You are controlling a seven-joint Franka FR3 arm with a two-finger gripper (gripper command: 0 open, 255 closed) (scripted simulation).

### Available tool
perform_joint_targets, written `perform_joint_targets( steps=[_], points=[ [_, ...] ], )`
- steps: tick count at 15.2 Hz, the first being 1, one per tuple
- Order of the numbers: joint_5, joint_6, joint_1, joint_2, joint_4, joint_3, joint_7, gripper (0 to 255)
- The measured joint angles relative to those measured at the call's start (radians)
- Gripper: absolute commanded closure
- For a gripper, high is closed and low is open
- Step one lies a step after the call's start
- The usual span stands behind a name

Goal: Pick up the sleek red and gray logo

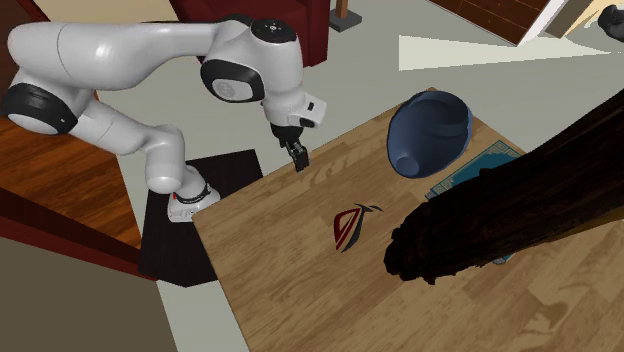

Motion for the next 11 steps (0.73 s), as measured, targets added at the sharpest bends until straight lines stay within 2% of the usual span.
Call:
perform_joint_targets(
  steps=[7, 11],
  points=[
    [0.065, 0.031, -0.004, 0.279, 0.230, -0.141, -0.244, 0],
    [0.149, 0.011, -0.027, 0.466, 0.410, -0.192, -0.374, 0]
  ],
)
